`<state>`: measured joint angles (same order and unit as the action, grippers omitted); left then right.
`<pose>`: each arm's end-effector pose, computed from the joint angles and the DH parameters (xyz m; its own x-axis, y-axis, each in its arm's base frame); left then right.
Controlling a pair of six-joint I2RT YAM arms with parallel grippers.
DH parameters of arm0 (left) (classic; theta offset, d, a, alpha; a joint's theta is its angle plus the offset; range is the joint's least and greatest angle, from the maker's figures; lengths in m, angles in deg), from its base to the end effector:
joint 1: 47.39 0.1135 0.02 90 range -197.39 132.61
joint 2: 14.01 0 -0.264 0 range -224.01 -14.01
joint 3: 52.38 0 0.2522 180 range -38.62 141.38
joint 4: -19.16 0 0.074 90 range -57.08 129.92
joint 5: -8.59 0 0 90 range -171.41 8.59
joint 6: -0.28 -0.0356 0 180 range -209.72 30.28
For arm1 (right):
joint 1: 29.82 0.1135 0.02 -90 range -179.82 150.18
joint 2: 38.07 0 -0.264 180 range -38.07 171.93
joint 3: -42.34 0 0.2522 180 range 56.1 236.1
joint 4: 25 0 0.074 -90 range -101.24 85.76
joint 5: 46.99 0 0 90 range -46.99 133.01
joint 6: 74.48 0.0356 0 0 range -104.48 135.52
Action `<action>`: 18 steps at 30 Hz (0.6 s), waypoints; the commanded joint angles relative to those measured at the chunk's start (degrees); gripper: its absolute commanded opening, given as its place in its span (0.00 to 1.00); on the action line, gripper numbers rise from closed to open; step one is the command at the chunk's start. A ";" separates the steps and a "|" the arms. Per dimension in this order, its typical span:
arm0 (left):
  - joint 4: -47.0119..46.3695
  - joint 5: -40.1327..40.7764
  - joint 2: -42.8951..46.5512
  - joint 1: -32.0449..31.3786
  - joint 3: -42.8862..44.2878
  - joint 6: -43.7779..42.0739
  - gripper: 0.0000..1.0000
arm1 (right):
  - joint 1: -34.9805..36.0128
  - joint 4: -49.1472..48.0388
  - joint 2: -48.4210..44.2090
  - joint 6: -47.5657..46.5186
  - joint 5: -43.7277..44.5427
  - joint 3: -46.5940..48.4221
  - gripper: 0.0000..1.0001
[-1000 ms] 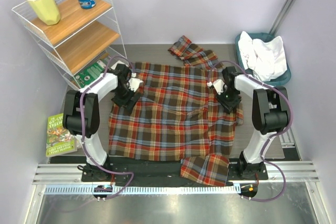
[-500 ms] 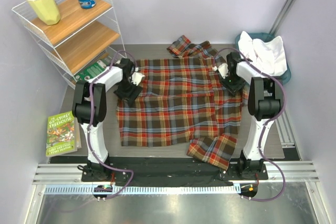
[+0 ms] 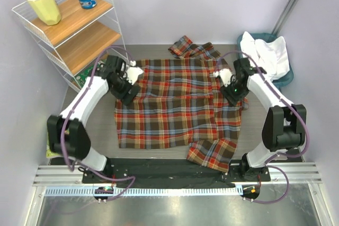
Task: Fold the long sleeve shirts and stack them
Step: Flatten the shirt out
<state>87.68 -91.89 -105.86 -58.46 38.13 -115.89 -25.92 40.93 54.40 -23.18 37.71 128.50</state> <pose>0.3110 -0.0674 0.2691 -0.7166 0.5821 -0.3843 0.6310 0.7758 -0.0014 0.3145 0.0247 0.2453 -0.6816 -0.6705 -0.2931 -0.6689 0.7333 -0.1221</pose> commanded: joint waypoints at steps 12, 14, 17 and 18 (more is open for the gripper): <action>-3.17 5.90 4.84 -10.89 -24.10 -7.05 0.66 | 9.45 -0.92 -1.06 -2.52 3.27 -20.71 0.47; -3.00 6.96 5.10 -11.78 -26.64 -8.01 0.65 | 9.90 -0.57 -2.81 -3.31 4.15 -22.99 0.47; -1.33 7.84 6.77 -13.36 -29.72 -9.51 0.64 | 10.78 0.92 -4.83 -4.98 5.04 -24.85 0.48; -0.54 8.37 7.21 -14.49 -30.34 -9.86 0.63 | 10.95 1.62 -6.32 -5.59 5.04 -25.03 0.48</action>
<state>85.60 -86.23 -101.80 -70.79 10.24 -122.78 -15.82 39.79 52.17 -25.65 41.01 105.62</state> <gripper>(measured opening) 0.644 0.474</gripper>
